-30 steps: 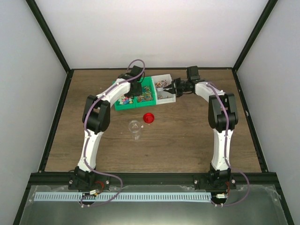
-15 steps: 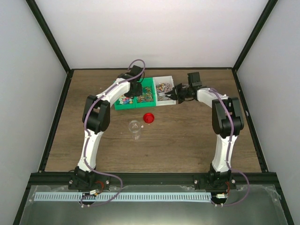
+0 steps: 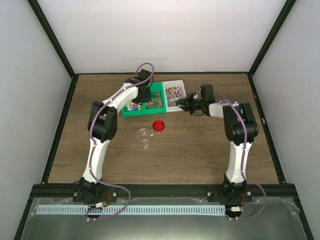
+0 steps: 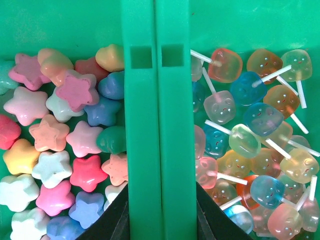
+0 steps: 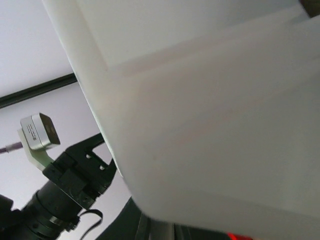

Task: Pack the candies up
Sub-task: Scoop the fake candies from the storage box.

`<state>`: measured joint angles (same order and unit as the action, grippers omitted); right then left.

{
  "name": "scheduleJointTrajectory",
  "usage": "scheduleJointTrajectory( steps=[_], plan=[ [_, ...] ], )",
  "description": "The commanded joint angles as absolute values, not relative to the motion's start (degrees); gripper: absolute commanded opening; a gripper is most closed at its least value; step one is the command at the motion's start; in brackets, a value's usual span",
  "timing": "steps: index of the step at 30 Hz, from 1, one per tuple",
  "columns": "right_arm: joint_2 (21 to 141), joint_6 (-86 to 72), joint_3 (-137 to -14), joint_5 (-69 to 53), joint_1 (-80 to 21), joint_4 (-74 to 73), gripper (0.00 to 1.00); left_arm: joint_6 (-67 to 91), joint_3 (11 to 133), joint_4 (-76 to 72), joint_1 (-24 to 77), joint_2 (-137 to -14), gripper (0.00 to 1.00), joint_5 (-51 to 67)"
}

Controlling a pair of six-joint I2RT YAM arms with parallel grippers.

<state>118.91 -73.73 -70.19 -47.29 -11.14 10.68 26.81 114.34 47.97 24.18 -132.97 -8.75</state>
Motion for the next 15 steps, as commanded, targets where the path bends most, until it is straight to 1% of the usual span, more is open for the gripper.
scheduleJointTrajectory(
  steps=[1, 7, 15],
  plan=[
    [114.73, -71.34, -64.55, -45.48, -11.74, 14.82, 0.01, 26.16, 114.01, 52.21, 23.82, -137.15, 0.04, -1.73],
    [109.81, -70.43, -57.55, -45.75, -12.40, 18.66, 0.01, 26.62, 114.80, 52.02, 23.06, -138.09, 0.04, -0.64],
    [104.29, -65.66, -55.54, -44.68, -13.30, 16.19, 0.01, 26.89, 115.16, 52.21, 22.25, -138.22, 0.04, -0.70]
  ],
)
